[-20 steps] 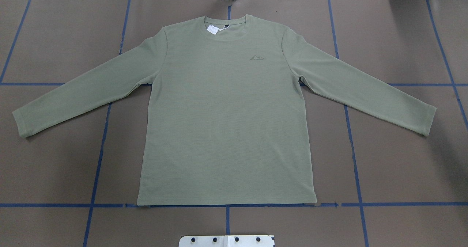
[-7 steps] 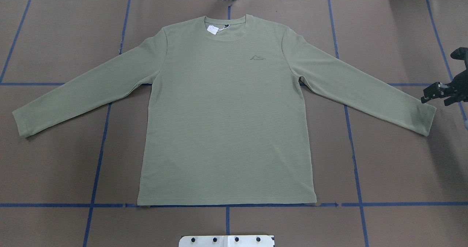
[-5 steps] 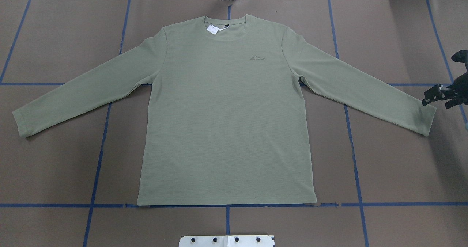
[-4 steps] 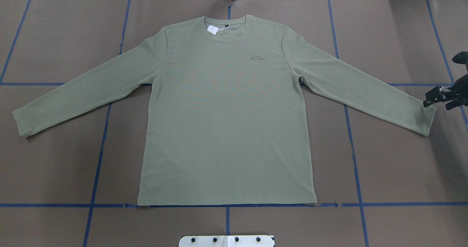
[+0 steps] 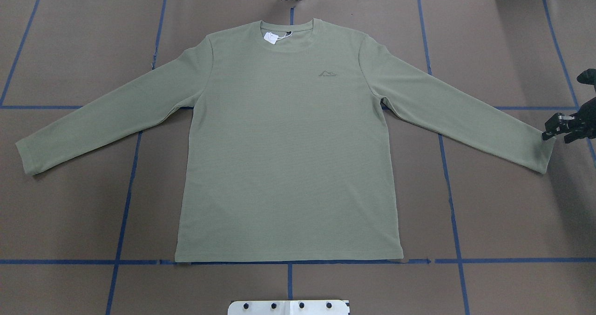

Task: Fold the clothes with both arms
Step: 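Move the right gripper toward the sleeve cuff nearest it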

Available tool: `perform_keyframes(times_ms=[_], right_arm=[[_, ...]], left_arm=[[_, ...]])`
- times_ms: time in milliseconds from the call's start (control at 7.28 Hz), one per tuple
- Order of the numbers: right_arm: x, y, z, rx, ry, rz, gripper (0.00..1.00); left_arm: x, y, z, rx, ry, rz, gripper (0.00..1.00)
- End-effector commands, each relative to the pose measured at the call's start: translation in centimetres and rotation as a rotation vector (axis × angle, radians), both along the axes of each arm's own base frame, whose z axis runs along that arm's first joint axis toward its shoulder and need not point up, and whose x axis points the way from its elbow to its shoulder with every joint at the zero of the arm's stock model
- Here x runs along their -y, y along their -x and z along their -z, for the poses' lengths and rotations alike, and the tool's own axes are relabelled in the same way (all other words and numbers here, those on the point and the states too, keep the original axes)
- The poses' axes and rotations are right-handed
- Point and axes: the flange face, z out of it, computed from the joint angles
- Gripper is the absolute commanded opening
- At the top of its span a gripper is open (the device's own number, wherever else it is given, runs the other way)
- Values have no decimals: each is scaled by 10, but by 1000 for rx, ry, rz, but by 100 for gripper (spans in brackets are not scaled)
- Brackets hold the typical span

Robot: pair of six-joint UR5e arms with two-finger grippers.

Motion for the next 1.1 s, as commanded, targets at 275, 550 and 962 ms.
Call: perform_keyframes(times_ms=[275, 550, 962], right_arm=[[-1, 2, 2, 23, 10, 9, 0], [1, 6, 27, 87, -11, 28, 0], [-3, 5, 78, 130, -69, 18, 0]], left_arm=[[-1, 1, -1, 0, 1, 1, 100], [-2, 1, 0, -1, -2, 0, 100], [-2, 1, 3, -3, -7, 1, 100]])
